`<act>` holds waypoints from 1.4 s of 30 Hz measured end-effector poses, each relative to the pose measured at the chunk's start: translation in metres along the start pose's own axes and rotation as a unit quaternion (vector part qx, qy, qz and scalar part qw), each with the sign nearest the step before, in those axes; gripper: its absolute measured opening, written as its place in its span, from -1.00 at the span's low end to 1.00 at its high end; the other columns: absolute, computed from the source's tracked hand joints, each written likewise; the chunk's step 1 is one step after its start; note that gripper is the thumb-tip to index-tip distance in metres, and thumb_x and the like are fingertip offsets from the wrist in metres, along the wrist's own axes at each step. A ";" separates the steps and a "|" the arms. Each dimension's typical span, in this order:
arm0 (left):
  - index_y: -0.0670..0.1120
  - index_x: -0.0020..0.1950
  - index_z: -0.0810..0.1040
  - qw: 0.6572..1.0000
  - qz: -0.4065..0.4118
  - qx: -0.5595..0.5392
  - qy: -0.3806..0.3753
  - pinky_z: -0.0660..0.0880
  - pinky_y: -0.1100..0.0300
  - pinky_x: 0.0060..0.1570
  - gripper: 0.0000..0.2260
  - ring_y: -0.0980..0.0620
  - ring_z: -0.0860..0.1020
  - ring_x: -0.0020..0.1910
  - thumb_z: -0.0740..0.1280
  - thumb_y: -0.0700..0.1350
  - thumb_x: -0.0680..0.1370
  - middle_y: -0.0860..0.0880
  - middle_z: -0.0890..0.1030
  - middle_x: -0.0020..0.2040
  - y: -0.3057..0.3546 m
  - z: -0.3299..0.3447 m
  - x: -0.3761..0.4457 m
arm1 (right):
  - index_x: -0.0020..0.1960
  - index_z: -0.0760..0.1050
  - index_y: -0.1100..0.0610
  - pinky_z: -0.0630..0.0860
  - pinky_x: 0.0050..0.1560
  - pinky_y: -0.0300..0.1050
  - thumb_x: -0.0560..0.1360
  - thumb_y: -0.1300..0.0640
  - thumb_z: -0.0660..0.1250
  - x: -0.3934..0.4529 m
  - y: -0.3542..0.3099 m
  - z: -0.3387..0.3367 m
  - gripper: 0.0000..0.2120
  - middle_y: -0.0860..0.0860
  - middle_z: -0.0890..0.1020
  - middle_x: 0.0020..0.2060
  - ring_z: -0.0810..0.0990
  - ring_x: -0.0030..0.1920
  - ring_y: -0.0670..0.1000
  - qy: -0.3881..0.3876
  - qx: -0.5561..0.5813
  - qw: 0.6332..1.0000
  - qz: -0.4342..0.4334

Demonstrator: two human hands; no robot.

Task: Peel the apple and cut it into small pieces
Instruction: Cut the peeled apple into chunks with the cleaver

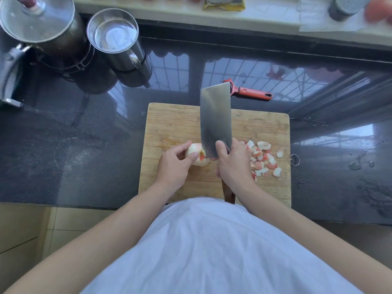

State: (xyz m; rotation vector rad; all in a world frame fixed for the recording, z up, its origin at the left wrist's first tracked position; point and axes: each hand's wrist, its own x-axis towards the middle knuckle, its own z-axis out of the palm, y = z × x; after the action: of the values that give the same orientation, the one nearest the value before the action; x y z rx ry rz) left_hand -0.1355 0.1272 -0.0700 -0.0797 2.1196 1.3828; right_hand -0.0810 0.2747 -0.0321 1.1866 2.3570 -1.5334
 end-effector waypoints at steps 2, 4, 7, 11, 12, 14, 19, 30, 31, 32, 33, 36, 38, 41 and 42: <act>-0.05 0.40 0.58 1.000 -0.002 -0.015 0.004 0.43 0.47 0.13 -0.60 0.21 0.56 0.23 0.49 -0.08 0.57 0.13 0.62 0.28 0.000 0.000 0.000 | -0.12 0.43 0.05 0.39 -0.57 -0.26 0.64 0.02 0.15 0.001 0.000 0.001 -0.80 0.11 0.63 -0.26 0.55 -0.54 -0.01 0.000 -0.001 1.000 0.002; -0.06 0.35 0.61 0.999 -0.009 -0.041 0.012 0.50 0.32 0.22 -0.64 0.21 0.60 0.18 0.50 -0.12 0.56 0.11 0.66 0.20 -0.001 0.000 0.000 | -0.08 0.44 0.06 0.39 -0.57 -0.27 0.64 0.01 0.16 0.001 0.000 0.002 -0.81 0.10 0.63 -0.24 0.56 -0.51 0.01 0.003 0.004 1.000 0.010; -0.08 0.29 0.62 0.998 -0.018 -0.057 0.019 0.53 0.22 0.24 -0.68 0.20 0.62 0.15 0.51 -0.16 0.55 0.11 0.68 0.13 -0.003 0.001 0.001 | -0.08 0.43 0.04 0.39 -0.57 -0.27 0.64 0.00 0.17 0.002 0.000 0.005 -0.82 0.08 0.63 -0.22 0.57 -0.50 0.03 0.008 0.015 1.000 0.018; -0.06 0.24 0.64 0.998 -0.021 -0.062 0.026 0.53 0.24 0.19 -0.72 0.21 0.63 0.12 0.51 -0.16 0.54 0.12 0.69 0.09 -0.004 0.001 0.000 | -0.02 0.46 0.05 0.43 -0.54 -0.25 0.63 -0.01 0.16 0.004 0.002 0.010 -0.82 0.06 0.63 -0.21 0.60 -0.43 0.04 0.015 -0.003 1.000 0.010; -0.05 0.23 0.64 0.997 -0.020 -0.062 0.028 0.53 0.24 0.18 -0.74 0.20 0.63 0.12 0.51 -0.16 0.54 0.12 0.69 0.09 -0.004 0.001 0.000 | -0.01 0.46 0.05 0.43 -0.54 -0.24 0.63 -0.01 0.16 0.005 0.003 0.011 -0.82 0.05 0.64 -0.21 0.60 -0.43 0.03 0.013 -0.003 1.000 0.012; -0.02 0.20 0.64 0.997 -0.020 -0.065 0.028 0.53 0.26 0.16 -0.76 0.21 0.62 0.11 0.51 -0.15 0.54 0.13 0.69 0.09 -0.002 0.002 0.000 | 0.01 0.45 0.06 0.42 -0.55 -0.24 0.63 -0.01 0.16 0.006 0.003 0.010 -0.82 0.05 0.64 -0.20 0.58 -0.49 0.00 0.009 0.005 1.000 0.024; 0.09 0.09 0.61 0.997 -0.015 -0.071 0.020 0.51 0.27 0.15 -0.80 0.23 0.61 0.11 0.51 -0.14 0.54 0.16 0.67 0.07 0.000 0.004 0.001 | 0.15 0.49 0.10 0.31 -0.59 -0.21 0.64 0.02 0.18 0.010 0.008 0.004 -0.79 -0.01 0.64 -0.27 0.51 -0.56 0.03 -0.013 0.098 0.991 0.087; 0.02 0.12 0.63 0.997 -0.027 -0.051 0.047 0.53 0.19 0.13 -0.78 0.17 0.61 0.11 0.55 -0.09 0.51 0.12 0.68 0.08 -0.002 0.010 -0.002 | 0.01 0.50 0.07 0.45 -0.53 -0.18 0.62 -0.01 0.20 0.008 0.010 0.009 -0.82 0.03 0.62 -0.22 0.60 -0.41 0.06 0.019 0.038 0.998 0.037; 0.02 0.13 0.63 0.996 -0.030 -0.063 0.048 0.55 0.14 0.17 -0.77 0.14 0.62 0.12 0.55 -0.09 0.51 0.11 0.69 0.09 -0.004 0.011 0.000 | 0.06 0.50 0.10 0.41 -0.54 -0.17 0.63 0.00 0.20 0.010 0.011 0.009 -0.81 0.05 0.62 -0.24 0.58 -0.46 0.05 0.013 0.072 0.996 0.060; 0.01 0.14 0.63 0.996 -0.033 -0.073 0.048 0.55 0.09 0.22 -0.77 0.12 0.63 0.13 0.55 -0.09 0.51 0.09 0.69 0.09 -0.004 0.011 0.002 | 0.09 0.50 0.11 0.38 -0.55 -0.16 0.62 0.01 0.21 0.012 0.011 0.008 -0.80 0.07 0.62 -0.27 0.55 -0.51 0.05 0.007 0.105 0.991 0.085; 0.01 0.14 0.63 0.995 -0.035 -0.079 0.045 0.55 0.06 0.25 -0.77 0.11 0.63 0.13 0.55 -0.09 0.51 0.08 0.70 0.09 -0.004 0.011 0.003 | 0.11 0.50 0.12 0.35 -0.54 -0.14 0.62 0.01 0.21 0.013 0.012 0.007 -0.80 0.07 0.62 -0.30 0.52 -0.53 0.05 0.003 0.127 0.987 0.103; 0.04 0.12 0.63 0.996 -0.030 -0.074 0.039 0.55 0.03 0.26 -0.78 0.11 0.63 0.14 0.54 -0.08 0.51 0.09 0.70 0.09 -0.004 0.010 0.004 | 0.11 0.51 0.09 0.39 -0.46 -0.04 0.61 -0.01 0.23 0.018 0.019 0.008 -0.80 0.13 0.61 -0.35 0.48 -0.53 0.05 -0.023 0.163 0.979 0.117; 0.07 0.10 0.62 0.997 -0.021 -0.074 0.030 0.54 0.03 0.27 -0.79 0.13 0.64 0.14 0.54 -0.08 0.51 0.11 0.70 0.10 -0.005 0.009 0.003 | 0.11 0.53 0.07 0.43 -0.37 0.04 0.60 -0.03 0.25 0.019 0.024 0.006 -0.79 0.16 0.61 -0.35 0.47 -0.52 0.06 -0.048 0.188 0.973 0.121; 0.10 0.08 0.62 0.998 -0.008 -0.064 0.010 0.53 0.03 0.28 -0.80 0.15 0.63 0.15 0.54 -0.10 0.51 0.12 0.70 0.10 -0.006 0.008 0.003 | 0.12 0.54 0.09 0.43 -0.38 -0.01 0.61 0.00 0.26 0.024 0.030 -0.004 -0.80 0.07 0.65 -0.32 0.42 -0.49 0.04 -0.085 0.208 0.968 0.114; 0.11 0.08 0.62 0.998 -0.003 -0.063 0.003 0.53 0.03 0.28 -0.79 0.16 0.63 0.16 0.54 -0.10 0.51 0.12 0.70 0.11 -0.006 0.006 0.003 | 0.11 0.55 0.11 0.43 -0.38 -0.03 0.61 0.00 0.27 0.026 0.031 -0.007 -0.79 0.08 0.66 -0.30 0.41 -0.49 0.04 -0.098 0.212 0.966 0.112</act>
State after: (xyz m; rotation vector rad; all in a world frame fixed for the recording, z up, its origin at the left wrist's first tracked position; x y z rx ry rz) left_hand -0.1329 0.1307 -0.0777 -0.1397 2.0341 1.5124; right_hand -0.0768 0.3009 -0.0637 1.2522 1.7524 -2.0233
